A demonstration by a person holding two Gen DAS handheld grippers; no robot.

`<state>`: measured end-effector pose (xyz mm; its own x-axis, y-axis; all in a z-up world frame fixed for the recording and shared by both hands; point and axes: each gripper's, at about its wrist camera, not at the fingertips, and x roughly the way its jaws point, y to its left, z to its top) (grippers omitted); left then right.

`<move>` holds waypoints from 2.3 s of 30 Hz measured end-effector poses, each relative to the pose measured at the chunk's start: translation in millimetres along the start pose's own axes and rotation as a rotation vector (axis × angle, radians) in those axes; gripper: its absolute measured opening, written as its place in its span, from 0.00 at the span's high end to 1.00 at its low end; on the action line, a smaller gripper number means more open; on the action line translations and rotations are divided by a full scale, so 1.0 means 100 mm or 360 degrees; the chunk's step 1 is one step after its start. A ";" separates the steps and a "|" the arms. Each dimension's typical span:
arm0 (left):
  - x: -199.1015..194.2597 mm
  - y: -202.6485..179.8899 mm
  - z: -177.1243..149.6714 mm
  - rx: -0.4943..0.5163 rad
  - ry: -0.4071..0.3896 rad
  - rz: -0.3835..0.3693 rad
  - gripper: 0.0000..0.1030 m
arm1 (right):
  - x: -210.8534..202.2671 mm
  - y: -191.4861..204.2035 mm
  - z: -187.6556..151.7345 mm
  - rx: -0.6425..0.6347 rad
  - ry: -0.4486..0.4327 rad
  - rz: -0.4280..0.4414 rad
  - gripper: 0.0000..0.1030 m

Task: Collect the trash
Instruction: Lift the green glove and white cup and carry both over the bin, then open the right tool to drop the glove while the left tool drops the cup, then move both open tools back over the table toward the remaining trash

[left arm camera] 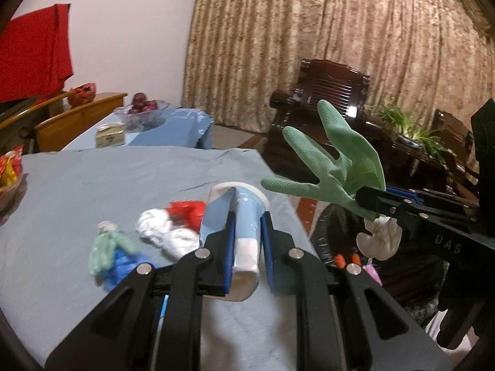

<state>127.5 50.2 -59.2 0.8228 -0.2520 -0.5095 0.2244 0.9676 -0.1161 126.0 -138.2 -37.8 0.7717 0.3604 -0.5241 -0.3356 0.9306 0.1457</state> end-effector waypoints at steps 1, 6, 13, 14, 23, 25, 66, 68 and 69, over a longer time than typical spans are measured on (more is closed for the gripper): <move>0.03 -0.08 0.02 0.0014 -0.0001 -0.0025 0.85 | -0.03 -0.05 -0.01 0.0009 -0.0005 -0.0020 0.84; 0.13 -0.39 0.06 0.0065 -0.0003 -0.0106 0.85 | -0.19 -0.33 -0.06 0.0059 -0.0018 -0.0112 0.84; 0.32 -0.85 0.08 0.0126 0.0012 -0.0223 0.85 | -0.42 -0.69 -0.13 0.0111 -0.0042 -0.0229 0.84; 0.34 -0.90 0.06 0.0137 0.0016 -0.0236 0.85 | -0.45 -0.74 -0.15 0.0123 -0.0043 -0.0248 0.84; 0.52 -1.35 0.02 0.0206 0.0035 -0.0351 0.85 | -0.69 -1.14 -0.29 0.0202 -0.0046 -0.0383 0.84; 0.58 -1.44 0.02 0.0219 0.0041 -0.0370 0.85 | -0.72 -1.21 -0.32 0.0216 -0.0042 -0.0407 0.84; 0.76 -1.43 -0.11 0.0210 0.0116 -0.0297 0.09 | -0.91 -1.67 -0.65 0.0332 -0.0043 -0.0656 0.06; 0.70 -1.30 -0.06 0.0180 0.0109 -0.0257 0.09 | -0.89 -1.59 -0.61 0.0321 -0.0050 -0.0625 0.06; 0.66 -1.23 -0.06 0.0163 0.0104 -0.0236 0.09 | -0.87 -1.56 -0.60 0.0316 -0.0052 -0.0614 0.06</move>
<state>150.9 -85.1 -83.3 0.7417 -0.3866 -0.5482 0.3954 0.9121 -0.1083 78.9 -319.0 -65.3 0.8378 -0.0175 -0.5456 0.0886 0.9906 0.1043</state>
